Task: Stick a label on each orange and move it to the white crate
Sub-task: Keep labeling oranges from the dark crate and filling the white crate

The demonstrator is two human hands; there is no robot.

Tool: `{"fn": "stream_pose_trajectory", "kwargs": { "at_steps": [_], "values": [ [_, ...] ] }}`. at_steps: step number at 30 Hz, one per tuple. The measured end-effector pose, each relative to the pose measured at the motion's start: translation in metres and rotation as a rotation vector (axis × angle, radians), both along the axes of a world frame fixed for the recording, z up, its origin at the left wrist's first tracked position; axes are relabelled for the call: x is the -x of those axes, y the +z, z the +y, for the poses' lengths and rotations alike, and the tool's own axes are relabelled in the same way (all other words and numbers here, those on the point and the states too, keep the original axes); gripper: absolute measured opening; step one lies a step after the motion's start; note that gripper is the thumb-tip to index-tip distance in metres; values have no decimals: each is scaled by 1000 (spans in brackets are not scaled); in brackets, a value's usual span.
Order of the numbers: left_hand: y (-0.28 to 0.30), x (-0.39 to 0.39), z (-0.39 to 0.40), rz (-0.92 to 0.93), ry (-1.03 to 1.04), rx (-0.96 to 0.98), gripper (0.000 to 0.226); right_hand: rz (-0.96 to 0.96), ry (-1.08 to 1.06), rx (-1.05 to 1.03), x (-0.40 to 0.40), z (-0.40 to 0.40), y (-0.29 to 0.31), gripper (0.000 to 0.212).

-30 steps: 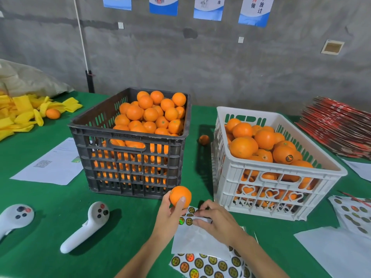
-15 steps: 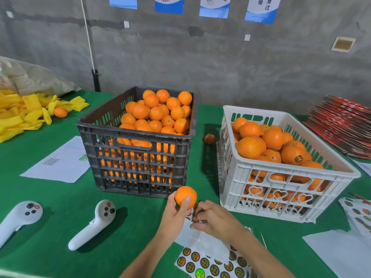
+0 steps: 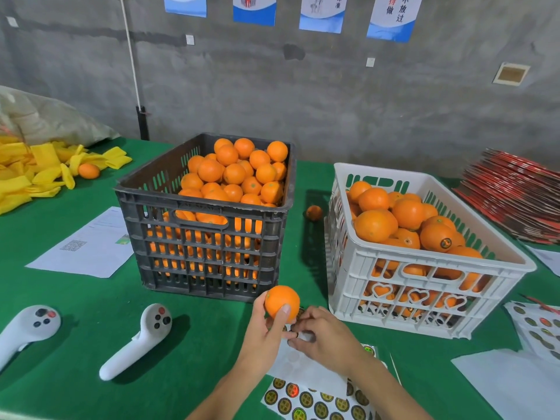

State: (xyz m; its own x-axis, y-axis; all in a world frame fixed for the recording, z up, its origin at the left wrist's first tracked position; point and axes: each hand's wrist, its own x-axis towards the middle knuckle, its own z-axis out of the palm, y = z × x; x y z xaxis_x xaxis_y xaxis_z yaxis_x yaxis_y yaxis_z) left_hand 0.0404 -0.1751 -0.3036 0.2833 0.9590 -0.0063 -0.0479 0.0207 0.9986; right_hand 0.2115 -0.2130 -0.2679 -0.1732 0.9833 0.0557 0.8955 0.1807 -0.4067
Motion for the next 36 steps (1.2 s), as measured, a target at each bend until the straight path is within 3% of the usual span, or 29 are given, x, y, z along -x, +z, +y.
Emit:
{"fn": "stream_pose_trajectory", "kwargs": {
  "at_steps": [4,13,20,23,26,30,33,36],
  "values": [
    [0,1,-2,97,12,-14,70,-143,50,7,0,-1,9,46],
    [4,-4,-5,3,-71,12,59,-293,-66,15,-7,-21,16,56],
    [6,-4,-7,14,-126,29,60,11,24,66,-30,-23,12,51],
    [6,-4,-6,18,-119,39,59,97,80,33,-37,-22,6,37],
    [5,-4,-5,17,-118,46,59,93,145,-7,-39,-17,5,29],
    [5,-3,-4,-6,-103,66,62,14,146,-13,-39,-18,5,54],
    [4,-3,-4,-5,-109,59,62,-2,83,-42,-38,-24,-6,60],
    [6,-4,-6,-17,-116,51,61,12,33,-69,-36,-27,-14,51]
  ]
}}
